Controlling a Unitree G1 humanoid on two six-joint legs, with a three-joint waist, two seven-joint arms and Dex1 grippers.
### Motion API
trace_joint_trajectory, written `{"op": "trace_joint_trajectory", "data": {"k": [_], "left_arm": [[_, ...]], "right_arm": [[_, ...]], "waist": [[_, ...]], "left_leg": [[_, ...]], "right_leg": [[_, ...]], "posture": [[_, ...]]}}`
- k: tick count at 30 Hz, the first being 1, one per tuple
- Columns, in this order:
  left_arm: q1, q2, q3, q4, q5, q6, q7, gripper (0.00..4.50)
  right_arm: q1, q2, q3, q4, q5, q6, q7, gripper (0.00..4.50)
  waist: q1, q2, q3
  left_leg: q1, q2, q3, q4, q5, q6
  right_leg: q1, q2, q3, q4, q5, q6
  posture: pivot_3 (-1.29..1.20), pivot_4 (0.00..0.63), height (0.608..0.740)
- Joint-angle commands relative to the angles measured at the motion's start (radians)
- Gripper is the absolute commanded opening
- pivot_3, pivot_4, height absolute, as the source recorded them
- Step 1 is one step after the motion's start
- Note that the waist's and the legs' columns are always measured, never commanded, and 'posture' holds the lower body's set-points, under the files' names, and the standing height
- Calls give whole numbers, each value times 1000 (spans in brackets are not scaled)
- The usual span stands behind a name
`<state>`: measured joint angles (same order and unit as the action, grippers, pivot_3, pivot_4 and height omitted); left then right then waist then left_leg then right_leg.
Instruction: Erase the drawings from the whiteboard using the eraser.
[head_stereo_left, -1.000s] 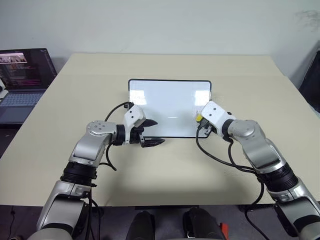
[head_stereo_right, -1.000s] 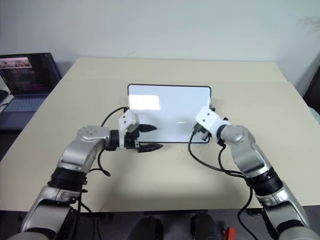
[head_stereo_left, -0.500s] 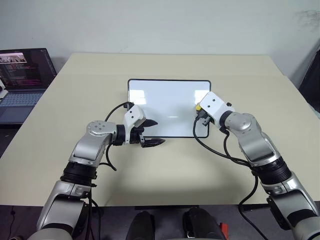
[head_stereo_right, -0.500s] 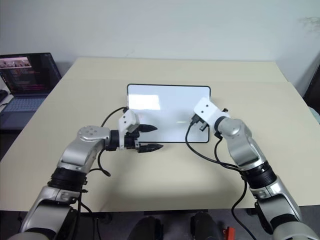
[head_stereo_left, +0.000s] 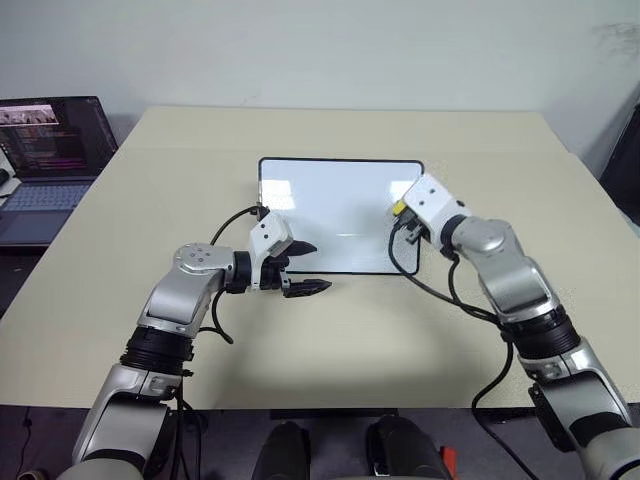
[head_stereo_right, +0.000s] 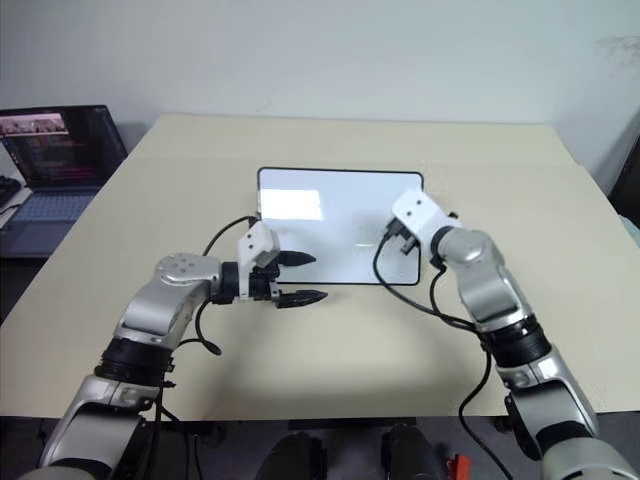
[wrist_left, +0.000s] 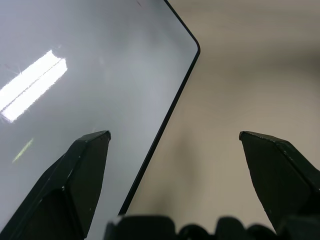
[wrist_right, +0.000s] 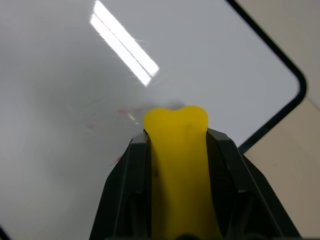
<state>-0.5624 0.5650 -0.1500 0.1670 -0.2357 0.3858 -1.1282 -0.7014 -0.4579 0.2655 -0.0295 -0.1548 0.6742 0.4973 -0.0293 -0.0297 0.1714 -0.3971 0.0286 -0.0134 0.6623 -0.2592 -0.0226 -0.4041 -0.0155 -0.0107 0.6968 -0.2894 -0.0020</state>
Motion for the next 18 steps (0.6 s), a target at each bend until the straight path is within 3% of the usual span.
{"op": "trace_joint_trajectory", "data": {"k": [1, 8, 18], "left_arm": [[-7, 6, 9, -34, -13, -1, -7, 4500], [-6, 7, 9, -36, -14, 1, -7, 4500], [-5, 12, 9, -34, -12, 1, -13, 4500]], "right_arm": [[18, -26, 21, -2, -2, 36, 54, 1144], [69, -71, 91, -63, -2, 78, 163, 1144], [-61, 50, 27, -2, -28, -6, 9, 1144]], "waist": [[0, 0, 0], [-3, 0, 0], [-1, 0, 0]], "left_leg": [[0, 0, 0, 0, 0, 0], [0, 0, 0, 0, 0, 0], [0, 1, 0, 0, 0, 1]], "right_leg": [[0, 0, 0, 0, 0, 0], [0, 0, 0, 0, 0, 0], [-1, 2, 0, 0, 1, -1]], "posture": [[0, 150, 740], [0, 150, 740], [0, 150, 740]]}}
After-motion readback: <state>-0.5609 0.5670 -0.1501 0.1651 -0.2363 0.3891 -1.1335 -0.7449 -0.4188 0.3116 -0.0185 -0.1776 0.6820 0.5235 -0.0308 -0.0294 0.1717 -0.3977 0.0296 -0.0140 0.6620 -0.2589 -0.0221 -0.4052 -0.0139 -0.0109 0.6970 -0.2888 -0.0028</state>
